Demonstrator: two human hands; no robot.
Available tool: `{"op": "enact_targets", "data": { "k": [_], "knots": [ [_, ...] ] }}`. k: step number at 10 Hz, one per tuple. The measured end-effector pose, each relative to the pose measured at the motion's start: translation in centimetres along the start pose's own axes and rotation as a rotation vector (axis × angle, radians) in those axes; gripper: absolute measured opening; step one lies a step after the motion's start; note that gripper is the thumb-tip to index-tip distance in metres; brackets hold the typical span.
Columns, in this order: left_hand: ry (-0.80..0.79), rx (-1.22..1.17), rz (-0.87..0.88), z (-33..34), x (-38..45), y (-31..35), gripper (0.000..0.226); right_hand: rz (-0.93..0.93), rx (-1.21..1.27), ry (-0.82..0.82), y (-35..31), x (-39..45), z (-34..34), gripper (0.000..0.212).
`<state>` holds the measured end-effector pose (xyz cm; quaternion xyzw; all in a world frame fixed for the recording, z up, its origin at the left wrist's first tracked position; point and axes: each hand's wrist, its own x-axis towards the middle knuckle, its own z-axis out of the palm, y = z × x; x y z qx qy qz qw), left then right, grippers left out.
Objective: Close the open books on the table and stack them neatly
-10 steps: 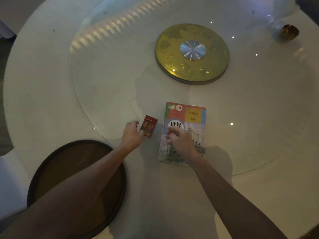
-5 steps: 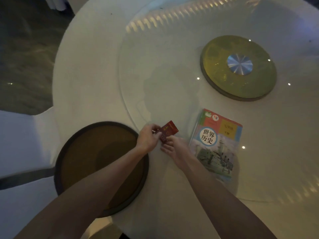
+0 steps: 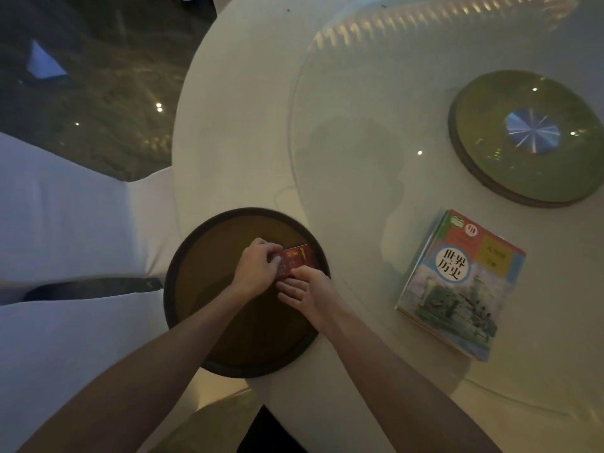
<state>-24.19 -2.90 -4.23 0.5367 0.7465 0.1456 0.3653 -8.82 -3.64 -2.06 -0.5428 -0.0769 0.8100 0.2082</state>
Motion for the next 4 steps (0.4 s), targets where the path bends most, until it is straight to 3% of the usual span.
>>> {"op": "enact_targets", "data": {
  "k": [2, 4],
  "knots": [
    [-0.06, 0.025, -0.015, 0.7, -0.3, -1.1, 0.042, 0.015, -0.154, 0.04, 0.6, 0.5, -0.6, 0.046],
    [0.003, 0.17, 0.088, 0.2, 0.2, 1.0, 0.047, -0.176, -0.521, 0.273, -0.3, -1.3, -2.0, 0.045]
  ]
}}
